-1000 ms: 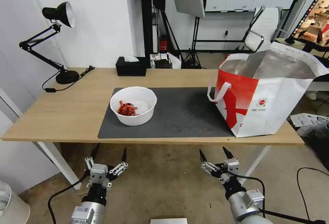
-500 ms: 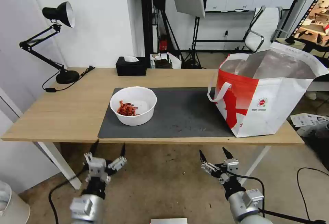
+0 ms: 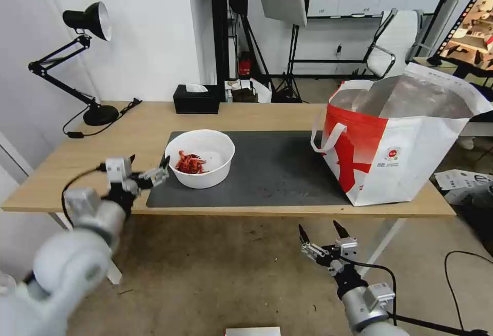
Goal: Pick up the trash from the table and place it into the takeout bag.
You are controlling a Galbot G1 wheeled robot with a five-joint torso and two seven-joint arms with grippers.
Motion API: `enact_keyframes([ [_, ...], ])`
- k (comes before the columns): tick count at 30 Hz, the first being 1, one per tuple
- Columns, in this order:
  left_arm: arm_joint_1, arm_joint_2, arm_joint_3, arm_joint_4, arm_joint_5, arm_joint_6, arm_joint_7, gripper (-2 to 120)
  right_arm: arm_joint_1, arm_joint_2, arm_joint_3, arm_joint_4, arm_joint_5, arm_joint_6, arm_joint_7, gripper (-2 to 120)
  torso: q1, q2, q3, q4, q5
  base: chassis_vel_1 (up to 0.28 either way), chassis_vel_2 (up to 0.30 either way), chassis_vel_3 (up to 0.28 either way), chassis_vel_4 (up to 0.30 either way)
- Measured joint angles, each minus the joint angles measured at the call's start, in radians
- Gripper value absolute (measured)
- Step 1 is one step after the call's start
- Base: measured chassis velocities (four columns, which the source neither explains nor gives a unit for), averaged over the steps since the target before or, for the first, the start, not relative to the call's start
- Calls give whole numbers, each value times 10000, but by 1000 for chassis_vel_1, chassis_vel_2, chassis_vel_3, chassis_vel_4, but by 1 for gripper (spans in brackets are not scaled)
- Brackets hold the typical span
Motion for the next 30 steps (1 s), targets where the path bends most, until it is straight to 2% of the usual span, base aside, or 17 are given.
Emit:
enact_keyframes([
  [1,0,0,0,0,0,0,0,100,0,0,0,0,0,0,0,100,0,0,0,0,0,0,0,0,0],
  [5,-1554,199,774,1025,-1837,1507,-193,100,3,-1,0,4,3,1,0,100,0,0,0,-1,0,0,0,0,0],
  [7,-1698,195,873,1139,-1971,1632,-193,100,3,-2,0,3,4,0,-1,100,0,0,0,0,0,0,0,0,0],
  [8,-2003,188,1135,1431,-2162,1812,-223,100,4,-2,0,5,5,1,-1,100,-1,0,-1,0,-1,0,0,0,0],
  [13,-2837,183,1866,2165,-2505,1878,-250,100,4,-2,0,7,7,1,-3,100,-1,0,-1,1,0,0,0,0,0],
  [18,-3348,85,2323,2538,-2555,1876,-390,100,5,-3,0,8,7,3,-6,100,-2,-1,-2,0,2,0,0,0,0],
  [21,-3963,-108,2976,3250,-2659,1857,-625,100,5,-3,0,9,7,4,-6,100,-1,0,-1,-1,1,0,0,0,0],
  [30,-4482,-494,3455,3892,-3174,1797,-1145,100,6,-3,0,9,8,4,-7,100,-2,0,-1,0,1,0,0,0,0],
])
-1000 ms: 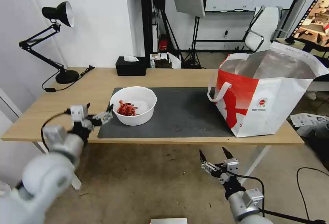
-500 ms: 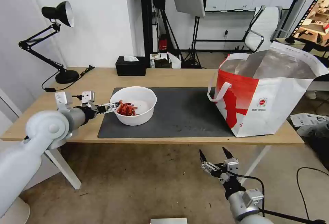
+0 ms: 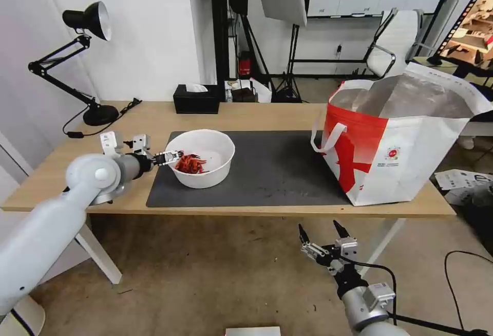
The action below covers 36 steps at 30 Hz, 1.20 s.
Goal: Pick up the trash from the table and place it into the takeout bag.
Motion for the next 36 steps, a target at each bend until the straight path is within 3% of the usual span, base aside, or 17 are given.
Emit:
enact_keyframes([
  [2,-14,-13,19,21,-24,-3,-32,99,0,0,0,0,0,0,0,100,0,0,0,1,0,0,0,0,0],
  [4,-108,-159,113,169,-107,-39,-395,90,0,0,0,0,0,0,0,100,0,0,0,0,0,0,0,0,0],
  [6,-119,-199,122,186,-121,-64,-480,87,0,0,0,0,0,0,0,100,0,0,-1,0,0,0,0,0,0],
  [11,-68,-353,168,262,-81,-424,-821,66,0,1,0,0,0,1,0,100,0,0,-1,0,0,0,0,0,0],
  [12,-53,-364,172,289,-75,-454,-833,59,0,0,0,0,0,0,0,100,0,0,0,0,0,0,0,0,0],
  [14,-50,-365,175,296,-72,-462,-833,57,0,0,0,0,0,0,0,100,-1,0,-1,0,0,0,0,0,0],
  [16,-71,-363,216,308,-66,-490,-847,46,0,0,0,0,0,0,0,100,0,0,-1,0,-1,0,0,0,0],
  [18,-82,-359,222,307,-71,-492,-847,44,0,0,0,0,0,0,0,100,0,0,-1,0,-1,0,0,0,0],
  [20,-169,-321,261,269,-105,-525,-847,32,0,0,0,0,0,0,0,100,0,0,-1,0,0,0,0,0,0],
  [24,-197,-292,275,232,-122,-556,-848,23,0,0,0,0,0,0,0,100,0,0,-1,0,0,0,0,0,0],
  [29,-140,-262,258,158,-160,-720,-926,1,0,0,0,0,0,0,0,100,0,1,-1,0,-1,0,0,0,0],
  [36,-19,-196,164,-4,-179,-762,-932,0,1,0,0,0,0,0,0,100,0,1,-1,0,-1,0,0,0,0],
])
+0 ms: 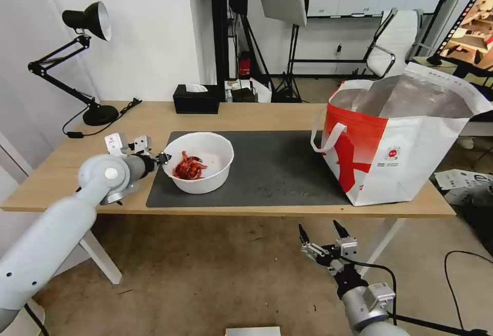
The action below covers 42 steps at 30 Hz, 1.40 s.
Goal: Pick up the trash from the table and place it into the takeout bag.
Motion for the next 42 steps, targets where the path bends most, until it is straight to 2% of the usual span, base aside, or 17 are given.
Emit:
enact_keyframes([
  [12,-81,202,-43,-421,93,-337,52,0,0,0,0,0,0,0,0,100,0,0,0,0,-1,0,0,0,0],
  [16,-316,260,27,-694,356,-747,197,0,0,0,0,0,0,0,0,100,0,0,0,0,0,0,0,0,0],
  [18,-666,309,256,-885,990,-1439,547,0,0,0,0,0,0,0,0,100,0,0,0,0,0,0,0,0,0],
  [20,-763,323,326,-929,1113,-1604,619,0,-1,0,0,0,0,0,0,100,0,0,0,0,0,0,0,0,0],
  [22,-1402,331,872,-1061,1913,-2611,1026,0,-1,0,1,0,0,0,-1,100,0,0,0,0,1,0,0,0,0],
  [24,-1559,327,1029,-1059,2086,-2823,1107,0,0,0,0,0,0,0,0,100,-1,0,0,0,1,0,0,0,0],
  [26,-2284,226,1684,-952,2635,-3493,1403,0,0,0,1,0,1,0,0,100,0,0,0,-1,1,0,0,0,0],
  [28,-2463,200,1846,-923,2735,-3624,1459,0,0,0,0,0,0,0,-1,100,0,0,0,-1,1,0,0,0,0],
  [30,-3133,68,2531,-798,3152,-3960,1603,0,0,0,0,0,0,0,-1,100,0,0,0,-1,2,0,0,0,0],
  [32,-3213,48,2618,-784,3187,-3989,1616,0,0,0,1,0,0,0,0,100,0,0,1,-1,2,0,0,0,0],
  [35,-4373,-597,3671,-447,3308,-4062,1630,0,0,-1,1,-1,0,0,-1,100,0,0,1,1,0,0,0,0,0],
  [40,-5159,-1174,4288,-111,3160,-3953,1466,0,1,-1,0,0,0,0,-1,100,0,-1,2,1,0,0,0,0,0],
  [42,-6344,-1912,5115,400,2945,-3807,1316,0,2,-2,0,0,0,0,-6,100,1,-1,1,0,2,0,0,0,0],
])
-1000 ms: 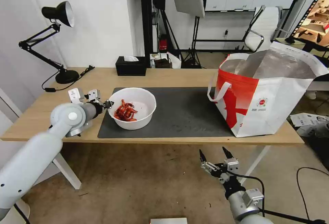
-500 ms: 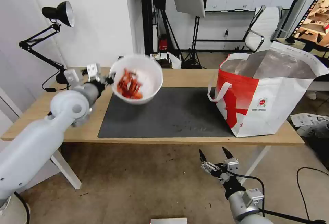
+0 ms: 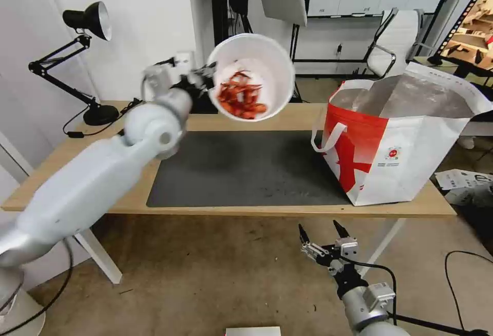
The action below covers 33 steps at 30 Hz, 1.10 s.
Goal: Pick up the trash from the table and place it into the takeout bag.
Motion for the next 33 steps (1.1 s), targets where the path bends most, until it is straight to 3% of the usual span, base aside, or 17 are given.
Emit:
enact_keyframes([
  [2,-335,-261,239,214,-58,35,-27,0,0,0,1,0,0,1,5,100,-1,0,-1,0,6,0,0,0,0],
  [6,-1928,-2373,1032,1788,-626,230,-296,0,-1,0,1,-1,0,0,4,100,0,0,0,-3,6,0,0,0,0],
  [7,-1928,-2373,1032,1788,-626,230,-296,0,-1,0,1,-1,0,0,4,100,0,0,0,-3,6,0,0,0,0],
  [10,-2488,-3747,1214,2952,-716,418,-292,0,0,0,0,0,0,1,3,100,0,0,-1,-4,4,0,0,0,0],
  [12,-2593,-4107,1237,3318,-717,541,-236,0,-1,0,1,-1,0,0,4,100,-1,0,0,-3,3,0,0,0,0],
  [15,-2787,-5456,1326,4603,-488,710,-92,0,0,0,1,0,0,0,3,100,0,0,0,-3,3,0,0,0,0],
  [22,-2634,-6277,1559,5213,193,714,80,0,-1,0,1,-1,0,0,4,100,-1,0,0,0,0,0,0,0,0],
  [26,-2528,-6294,1662,5160,453,615,82,0,0,0,1,0,0,0,4,100,-1,-1,0,4,-1,0,0,0,0],
  [29,-2431,-6268,2031,5118,1144,-80,88,0,0,0,1,-1,0,0,5,100,-1,0,-1,-1,-1,0,0,0,0],
  [33,-2311,-6094,2439,4930,1672,-424,250,0,-1,0,1,-1,0,1,5,100,-1,0,0,2,-2,0,0,0,0],
])
